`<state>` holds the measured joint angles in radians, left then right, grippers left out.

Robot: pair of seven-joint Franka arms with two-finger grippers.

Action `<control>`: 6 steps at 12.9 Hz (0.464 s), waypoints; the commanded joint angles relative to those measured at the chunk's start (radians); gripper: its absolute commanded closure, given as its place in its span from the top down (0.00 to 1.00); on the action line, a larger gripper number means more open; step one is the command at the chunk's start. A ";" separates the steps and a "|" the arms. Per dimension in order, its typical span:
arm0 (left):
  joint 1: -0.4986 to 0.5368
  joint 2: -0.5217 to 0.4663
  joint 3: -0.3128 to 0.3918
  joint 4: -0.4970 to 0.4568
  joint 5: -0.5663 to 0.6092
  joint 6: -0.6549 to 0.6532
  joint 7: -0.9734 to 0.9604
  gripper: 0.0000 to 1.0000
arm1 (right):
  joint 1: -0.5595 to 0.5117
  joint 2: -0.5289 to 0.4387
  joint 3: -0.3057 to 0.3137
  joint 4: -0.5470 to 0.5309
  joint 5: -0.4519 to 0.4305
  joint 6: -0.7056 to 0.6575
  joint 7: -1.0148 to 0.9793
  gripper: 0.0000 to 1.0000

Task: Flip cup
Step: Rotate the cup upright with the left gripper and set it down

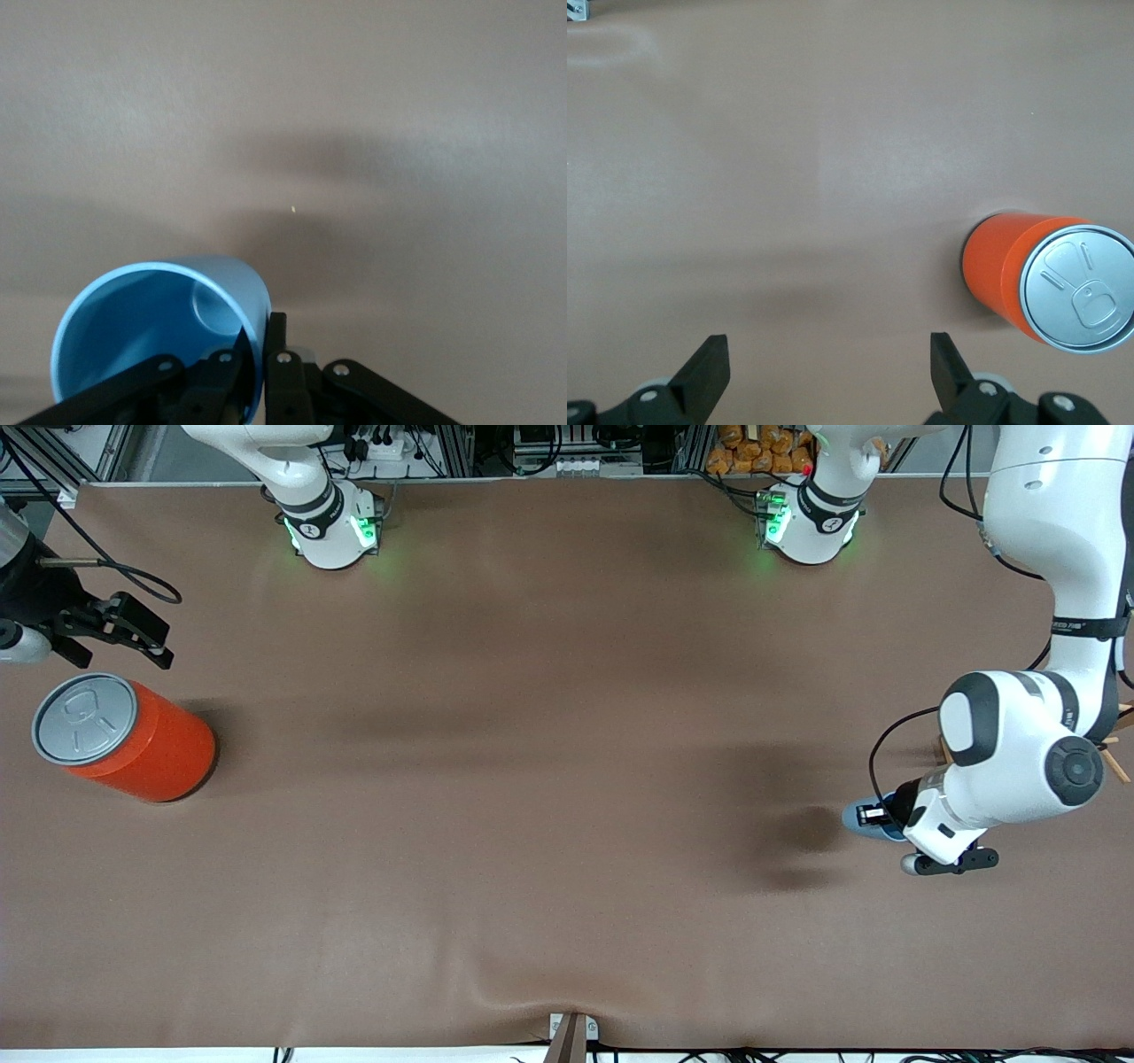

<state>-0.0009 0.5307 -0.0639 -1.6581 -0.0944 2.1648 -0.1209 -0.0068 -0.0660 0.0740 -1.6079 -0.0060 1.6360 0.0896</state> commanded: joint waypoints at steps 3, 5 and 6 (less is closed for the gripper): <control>-0.025 0.018 0.003 -0.072 0.047 0.159 -0.092 0.00 | -0.004 0.017 0.003 0.029 0.001 -0.015 -0.011 1.00; -0.031 0.018 0.003 -0.109 0.114 0.232 -0.161 0.00 | -0.005 0.017 0.003 0.031 0.001 -0.015 -0.011 1.00; -0.034 0.018 -0.001 -0.109 0.139 0.234 -0.192 0.00 | -0.004 0.018 0.003 0.029 0.003 -0.015 -0.011 1.00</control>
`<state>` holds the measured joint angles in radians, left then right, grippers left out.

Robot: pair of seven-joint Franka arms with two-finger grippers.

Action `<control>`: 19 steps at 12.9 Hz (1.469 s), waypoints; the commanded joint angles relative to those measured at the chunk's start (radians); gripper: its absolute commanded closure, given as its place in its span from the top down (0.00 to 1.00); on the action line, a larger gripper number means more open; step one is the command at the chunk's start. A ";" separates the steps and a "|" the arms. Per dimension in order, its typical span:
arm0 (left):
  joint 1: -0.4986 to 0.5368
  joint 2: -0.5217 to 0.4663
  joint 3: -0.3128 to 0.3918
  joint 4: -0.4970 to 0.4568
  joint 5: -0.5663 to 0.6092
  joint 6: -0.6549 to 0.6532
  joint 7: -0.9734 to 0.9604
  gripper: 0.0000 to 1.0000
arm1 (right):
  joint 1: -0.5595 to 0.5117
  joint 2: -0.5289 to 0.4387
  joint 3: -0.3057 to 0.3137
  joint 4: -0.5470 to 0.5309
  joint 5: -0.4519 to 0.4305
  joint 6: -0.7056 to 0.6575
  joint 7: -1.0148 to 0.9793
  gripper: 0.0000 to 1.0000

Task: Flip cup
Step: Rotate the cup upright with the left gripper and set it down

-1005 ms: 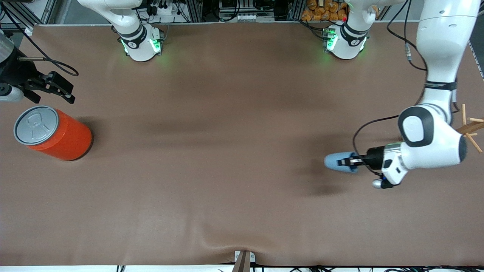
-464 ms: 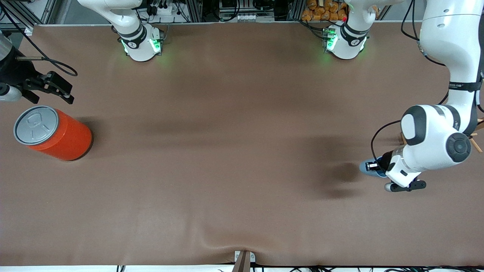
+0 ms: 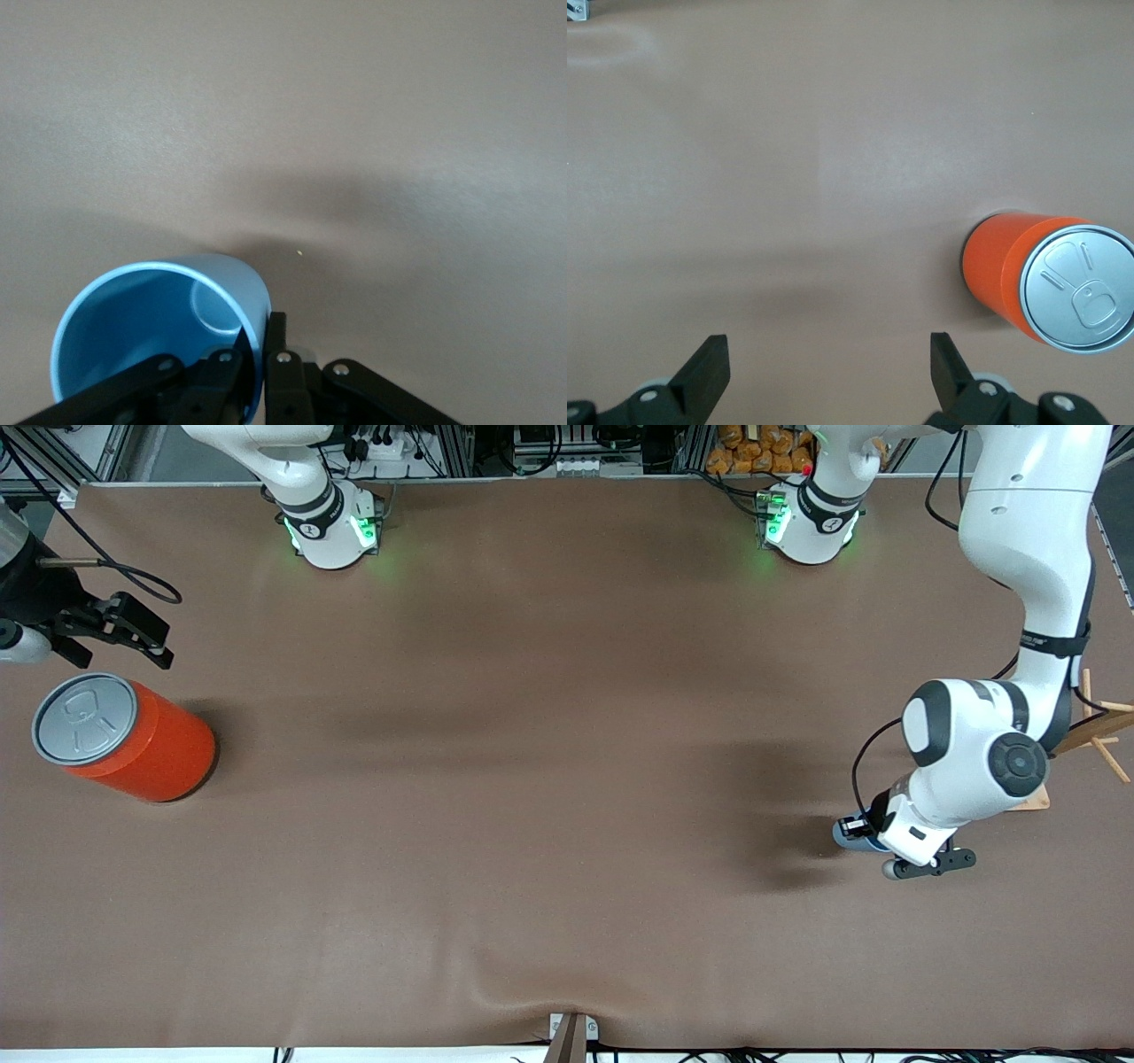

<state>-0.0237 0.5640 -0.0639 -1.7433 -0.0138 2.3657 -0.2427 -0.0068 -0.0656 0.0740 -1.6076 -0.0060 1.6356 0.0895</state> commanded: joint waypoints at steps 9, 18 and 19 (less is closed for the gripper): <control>-0.024 -0.048 0.001 -0.010 0.095 0.012 -0.127 1.00 | -0.005 0.018 0.003 0.029 0.003 -0.016 -0.011 1.00; -0.027 -0.332 -0.005 0.071 0.097 -0.363 -0.124 1.00 | -0.002 0.017 0.003 0.031 0.000 -0.019 -0.067 1.00; -0.028 -0.375 -0.005 0.071 0.097 -0.412 -0.116 1.00 | -0.001 0.017 0.003 0.029 0.000 -0.019 -0.067 1.00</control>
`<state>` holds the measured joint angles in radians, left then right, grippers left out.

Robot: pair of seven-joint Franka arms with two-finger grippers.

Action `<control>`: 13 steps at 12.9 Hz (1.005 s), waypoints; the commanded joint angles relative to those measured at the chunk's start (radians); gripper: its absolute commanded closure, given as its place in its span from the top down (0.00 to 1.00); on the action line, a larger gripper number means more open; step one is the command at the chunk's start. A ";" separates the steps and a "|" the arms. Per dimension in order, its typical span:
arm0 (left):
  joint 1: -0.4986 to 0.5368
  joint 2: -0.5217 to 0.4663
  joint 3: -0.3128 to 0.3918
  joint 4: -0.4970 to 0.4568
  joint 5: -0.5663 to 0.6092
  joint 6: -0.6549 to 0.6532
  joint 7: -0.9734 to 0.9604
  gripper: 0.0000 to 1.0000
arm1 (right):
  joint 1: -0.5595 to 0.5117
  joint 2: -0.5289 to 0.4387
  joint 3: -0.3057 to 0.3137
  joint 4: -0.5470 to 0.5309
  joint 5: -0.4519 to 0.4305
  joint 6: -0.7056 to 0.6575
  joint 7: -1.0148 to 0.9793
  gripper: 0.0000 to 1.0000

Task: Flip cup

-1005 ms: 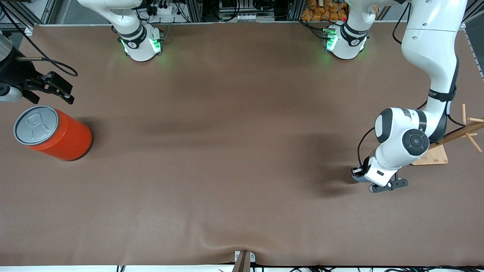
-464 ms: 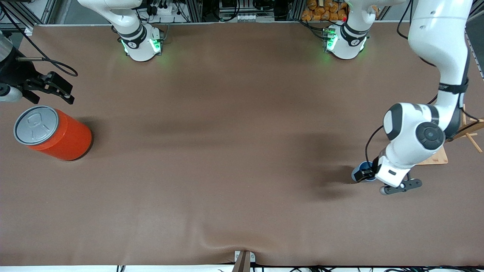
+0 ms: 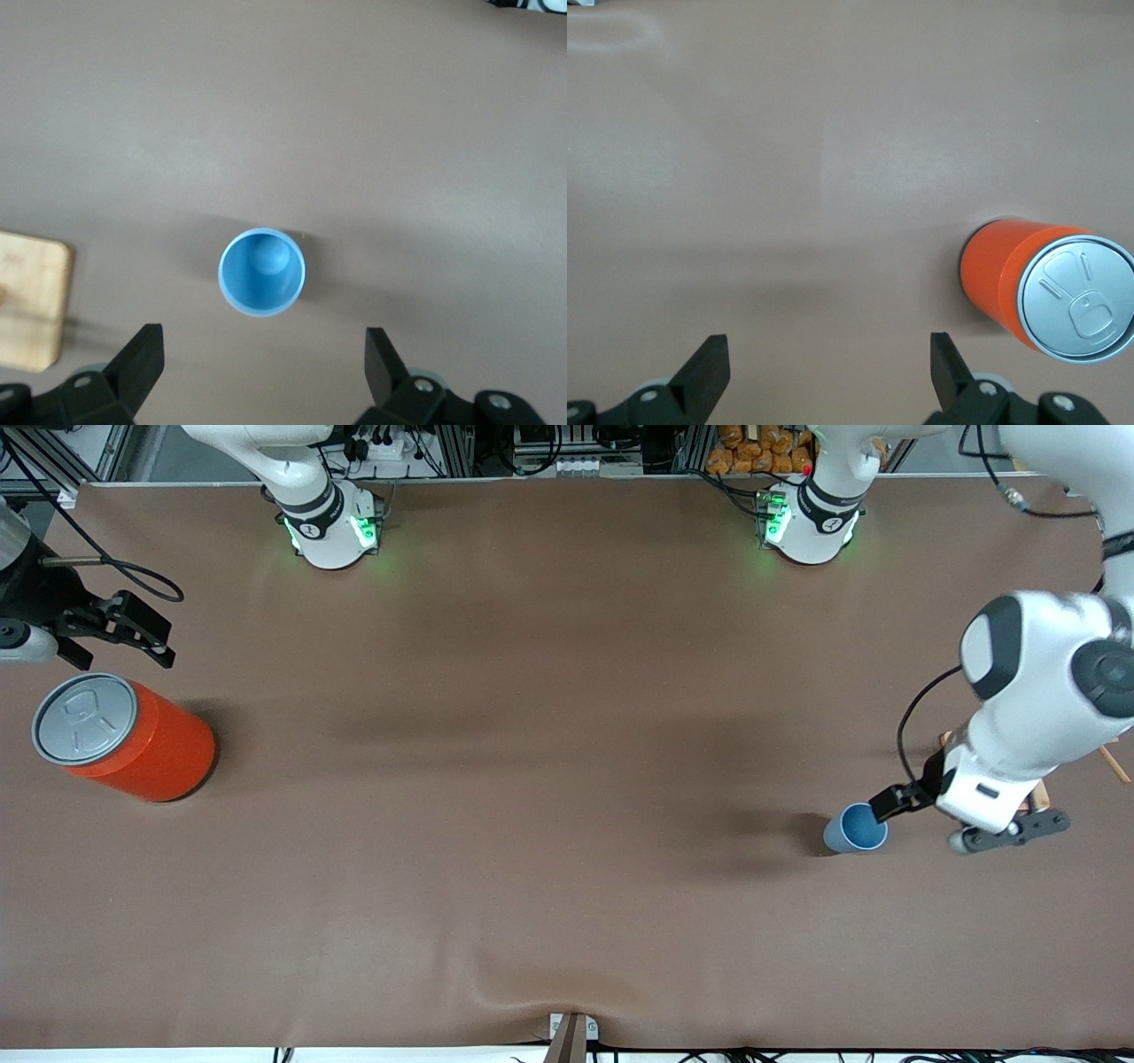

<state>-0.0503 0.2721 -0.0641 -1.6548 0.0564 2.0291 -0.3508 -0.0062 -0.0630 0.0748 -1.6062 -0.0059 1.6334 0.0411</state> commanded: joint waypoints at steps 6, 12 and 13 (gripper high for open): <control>0.001 -0.286 -0.043 -0.082 -0.001 -0.224 0.027 1.00 | -0.005 0.014 0.002 0.029 0.001 -0.026 -0.023 1.00; 0.004 -0.335 -0.049 -0.059 -0.081 -0.408 0.151 1.00 | -0.005 0.014 0.002 0.028 0.001 -0.030 -0.024 1.00; 0.006 -0.347 -0.049 -0.059 -0.081 -0.420 0.160 1.00 | -0.005 0.014 0.002 0.029 0.001 -0.036 -0.023 1.00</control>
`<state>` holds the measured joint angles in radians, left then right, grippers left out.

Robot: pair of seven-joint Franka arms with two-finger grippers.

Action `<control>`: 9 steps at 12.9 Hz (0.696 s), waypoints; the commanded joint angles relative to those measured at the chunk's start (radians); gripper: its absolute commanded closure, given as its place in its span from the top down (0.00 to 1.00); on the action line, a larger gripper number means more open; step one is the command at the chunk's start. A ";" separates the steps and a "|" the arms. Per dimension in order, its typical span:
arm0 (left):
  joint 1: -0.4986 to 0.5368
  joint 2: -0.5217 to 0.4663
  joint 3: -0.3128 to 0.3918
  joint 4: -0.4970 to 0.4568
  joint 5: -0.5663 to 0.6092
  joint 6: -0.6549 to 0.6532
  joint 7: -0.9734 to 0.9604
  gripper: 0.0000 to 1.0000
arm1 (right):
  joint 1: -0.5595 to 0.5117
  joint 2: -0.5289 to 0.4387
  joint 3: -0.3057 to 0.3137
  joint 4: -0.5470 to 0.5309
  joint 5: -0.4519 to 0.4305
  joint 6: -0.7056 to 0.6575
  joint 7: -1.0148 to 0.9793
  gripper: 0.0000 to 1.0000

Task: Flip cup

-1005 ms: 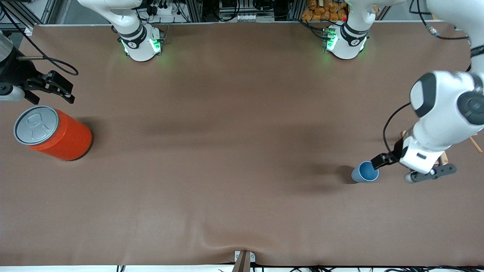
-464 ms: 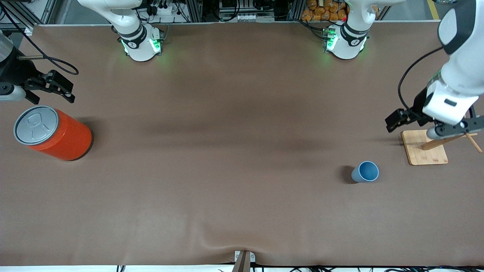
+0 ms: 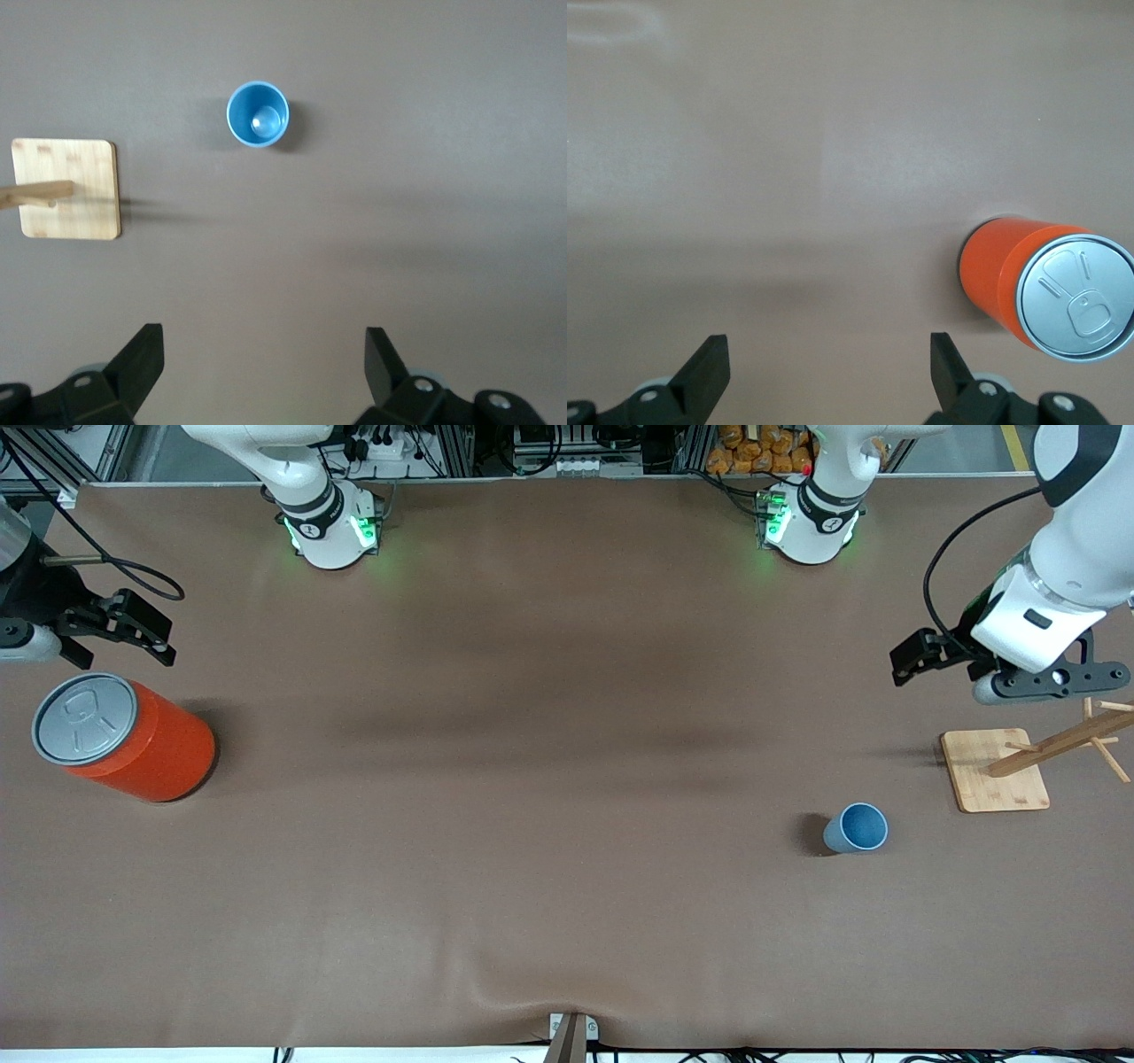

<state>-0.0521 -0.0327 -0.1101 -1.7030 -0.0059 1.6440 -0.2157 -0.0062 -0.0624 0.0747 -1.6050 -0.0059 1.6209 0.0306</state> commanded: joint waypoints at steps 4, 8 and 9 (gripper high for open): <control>0.012 -0.047 0.007 0.031 -0.019 -0.088 0.065 1.00 | -0.008 0.013 -0.004 0.027 0.003 -0.026 -0.021 1.00; 0.012 -0.055 0.009 0.065 -0.005 -0.090 0.064 1.00 | -0.006 0.013 -0.012 0.027 0.003 -0.024 -0.026 1.00; 0.012 -0.050 0.009 0.078 -0.005 -0.090 0.067 1.00 | -0.006 0.013 -0.012 0.027 0.003 -0.024 -0.026 1.00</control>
<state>-0.0470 -0.0786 -0.1002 -1.6563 -0.0088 1.5741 -0.1624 -0.0068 -0.0623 0.0637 -1.6050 -0.0059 1.6136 0.0213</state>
